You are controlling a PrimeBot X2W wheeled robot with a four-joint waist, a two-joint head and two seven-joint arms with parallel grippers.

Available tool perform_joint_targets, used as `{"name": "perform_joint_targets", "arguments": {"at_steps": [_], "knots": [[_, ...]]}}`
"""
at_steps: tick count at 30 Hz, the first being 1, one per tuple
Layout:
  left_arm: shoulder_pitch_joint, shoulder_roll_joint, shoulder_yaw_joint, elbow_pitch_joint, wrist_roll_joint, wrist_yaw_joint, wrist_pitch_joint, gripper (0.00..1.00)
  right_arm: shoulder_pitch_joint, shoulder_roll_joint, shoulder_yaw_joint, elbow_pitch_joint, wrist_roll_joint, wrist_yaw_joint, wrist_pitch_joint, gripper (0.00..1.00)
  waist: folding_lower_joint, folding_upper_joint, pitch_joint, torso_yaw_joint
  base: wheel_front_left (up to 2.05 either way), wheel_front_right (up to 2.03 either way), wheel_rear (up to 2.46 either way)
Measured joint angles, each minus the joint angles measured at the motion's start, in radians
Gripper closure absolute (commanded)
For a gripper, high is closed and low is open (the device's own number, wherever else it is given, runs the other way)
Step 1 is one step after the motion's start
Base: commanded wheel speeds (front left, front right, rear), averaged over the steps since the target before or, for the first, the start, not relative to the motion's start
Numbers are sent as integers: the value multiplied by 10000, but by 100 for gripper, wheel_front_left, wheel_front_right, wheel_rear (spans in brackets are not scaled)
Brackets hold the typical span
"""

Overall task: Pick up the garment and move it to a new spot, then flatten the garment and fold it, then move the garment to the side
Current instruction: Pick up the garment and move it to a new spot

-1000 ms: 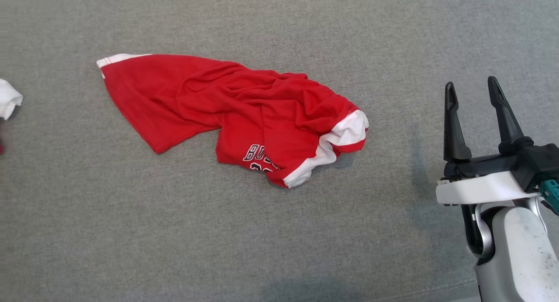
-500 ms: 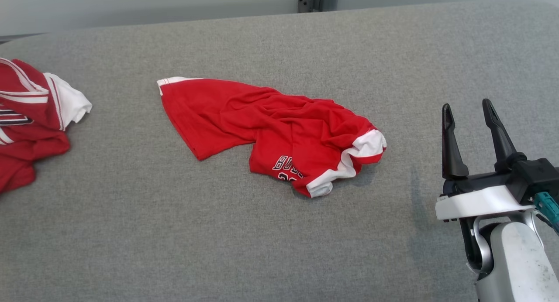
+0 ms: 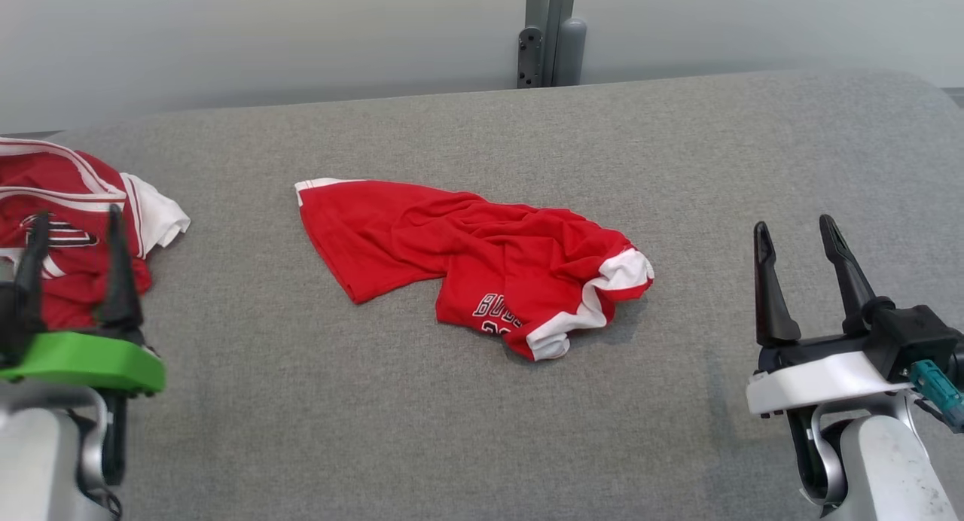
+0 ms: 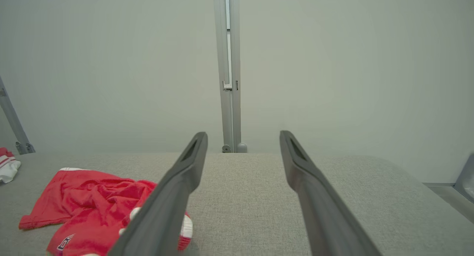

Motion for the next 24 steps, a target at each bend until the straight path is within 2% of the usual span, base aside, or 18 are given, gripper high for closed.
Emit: {"name": "perform_joint_targets", "arguments": {"at_steps": [5,11,24], "knots": [[756,-721,-343,-675,48,263,-25,0,94,-2,92,96,138,0,0,0,0,0,-57,-137,0,0,0],[1308,-1344,-652,-755,234,418,-42,0,104,-2,290,245,278,0,0,0,0,0,-7,-241,0,0,0],[2124,-2518,-255,-961,798,313,-84,0,80,0,614,552,508,0,0,0,0,0,55,-338,0,0,0]]}}
